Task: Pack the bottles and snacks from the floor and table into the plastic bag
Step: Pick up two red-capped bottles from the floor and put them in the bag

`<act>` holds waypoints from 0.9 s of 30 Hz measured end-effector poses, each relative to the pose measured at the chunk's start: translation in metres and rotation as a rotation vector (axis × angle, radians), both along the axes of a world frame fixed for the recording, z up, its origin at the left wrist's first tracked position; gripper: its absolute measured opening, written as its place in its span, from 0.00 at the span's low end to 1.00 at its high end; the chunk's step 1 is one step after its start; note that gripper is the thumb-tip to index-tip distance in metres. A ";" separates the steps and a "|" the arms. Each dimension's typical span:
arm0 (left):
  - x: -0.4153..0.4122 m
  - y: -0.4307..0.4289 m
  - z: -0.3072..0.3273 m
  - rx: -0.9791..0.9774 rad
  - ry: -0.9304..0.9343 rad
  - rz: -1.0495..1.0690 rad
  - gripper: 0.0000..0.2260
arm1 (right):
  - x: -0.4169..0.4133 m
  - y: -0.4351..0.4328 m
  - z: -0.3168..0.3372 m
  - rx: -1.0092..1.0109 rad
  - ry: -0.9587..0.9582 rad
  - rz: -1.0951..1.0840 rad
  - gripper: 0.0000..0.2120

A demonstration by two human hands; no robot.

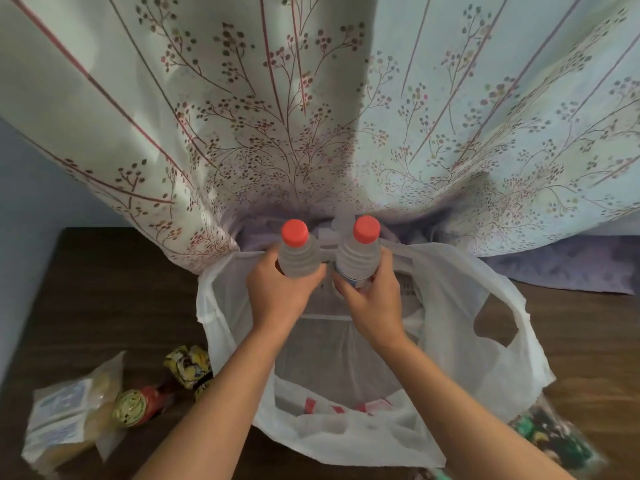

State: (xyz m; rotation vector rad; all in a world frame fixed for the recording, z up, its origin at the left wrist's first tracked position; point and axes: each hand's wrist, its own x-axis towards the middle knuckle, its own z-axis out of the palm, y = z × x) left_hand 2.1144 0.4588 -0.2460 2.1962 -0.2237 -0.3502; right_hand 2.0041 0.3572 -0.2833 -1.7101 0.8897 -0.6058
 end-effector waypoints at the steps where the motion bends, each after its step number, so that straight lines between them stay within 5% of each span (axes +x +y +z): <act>1: 0.000 0.000 -0.001 0.005 -0.002 -0.007 0.15 | 0.001 0.001 -0.003 0.011 0.002 -0.006 0.26; 27: 0.010 0.005 -0.034 -0.080 0.034 -0.039 0.16 | 0.016 0.003 -0.029 0.049 -0.008 0.036 0.30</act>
